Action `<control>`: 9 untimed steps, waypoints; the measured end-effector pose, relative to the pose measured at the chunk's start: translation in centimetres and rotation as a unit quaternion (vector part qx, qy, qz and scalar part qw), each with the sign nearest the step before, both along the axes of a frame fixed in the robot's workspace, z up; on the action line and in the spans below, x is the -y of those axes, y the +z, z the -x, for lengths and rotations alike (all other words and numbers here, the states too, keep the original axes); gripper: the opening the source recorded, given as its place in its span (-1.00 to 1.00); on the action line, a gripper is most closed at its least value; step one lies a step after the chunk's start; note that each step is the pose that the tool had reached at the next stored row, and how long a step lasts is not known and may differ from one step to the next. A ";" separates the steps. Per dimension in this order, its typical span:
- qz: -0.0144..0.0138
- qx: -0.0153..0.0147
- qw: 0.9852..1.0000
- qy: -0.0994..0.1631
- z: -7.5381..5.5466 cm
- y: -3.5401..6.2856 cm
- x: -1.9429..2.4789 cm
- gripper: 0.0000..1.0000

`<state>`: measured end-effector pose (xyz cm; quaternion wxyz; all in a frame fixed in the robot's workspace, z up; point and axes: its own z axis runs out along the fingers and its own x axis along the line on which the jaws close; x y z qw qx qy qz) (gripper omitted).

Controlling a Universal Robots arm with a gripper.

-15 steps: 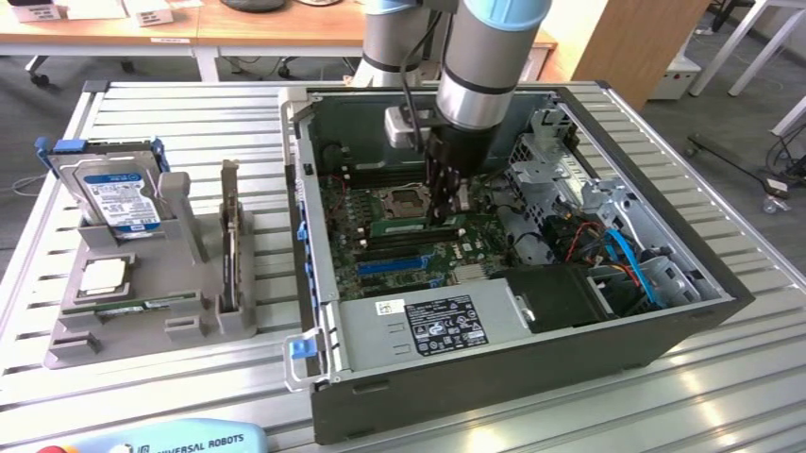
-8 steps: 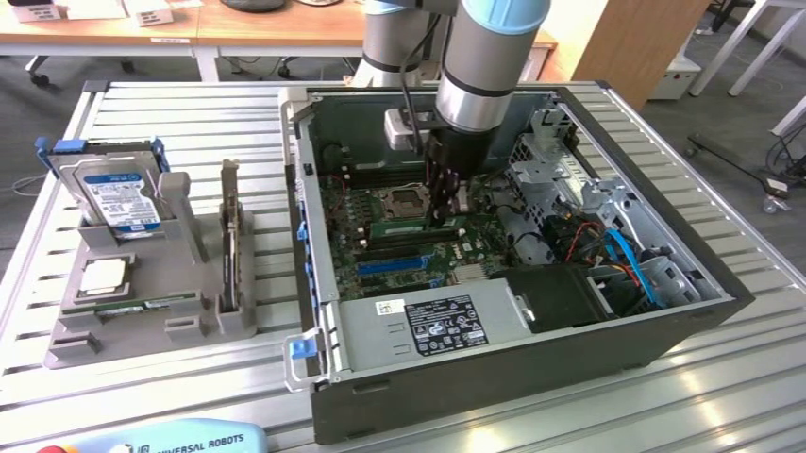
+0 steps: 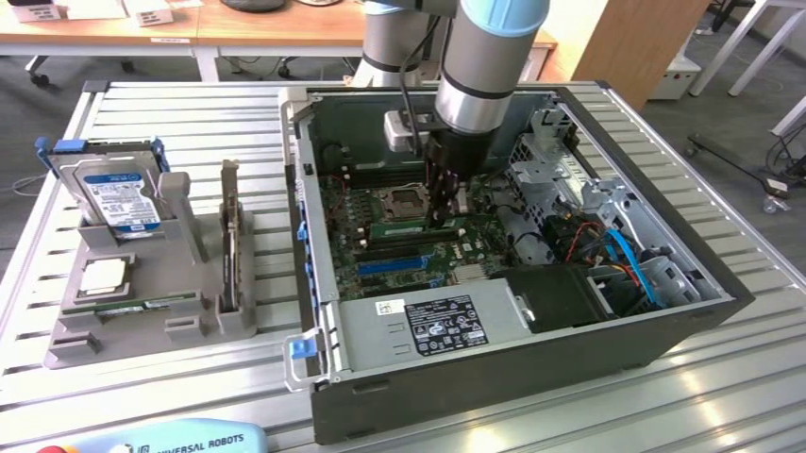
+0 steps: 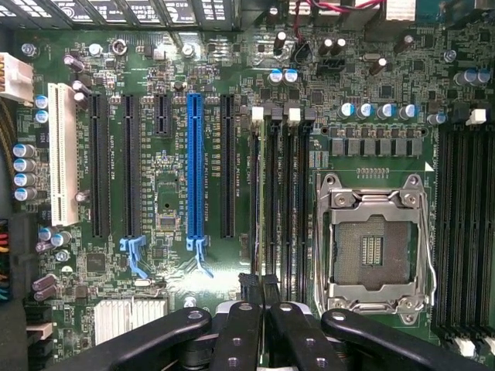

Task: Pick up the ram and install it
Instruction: 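Insert the ram into the slot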

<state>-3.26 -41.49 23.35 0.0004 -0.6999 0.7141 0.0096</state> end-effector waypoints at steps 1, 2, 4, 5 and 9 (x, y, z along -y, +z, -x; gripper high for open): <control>0.000 0.000 1.000 0.000 0.0 -0.02 0.00 -0.76; 0.000 0.000 1.000 0.000 0.0 -0.04 0.00 -0.76; 0.000 0.000 1.000 0.000 0.1 -0.08 0.00 -0.76; 0.000 0.000 1.000 0.000 0.1 -0.10 -0.01 -0.76; 0.000 0.000 1.000 0.000 0.1 -0.12 -0.01 -0.76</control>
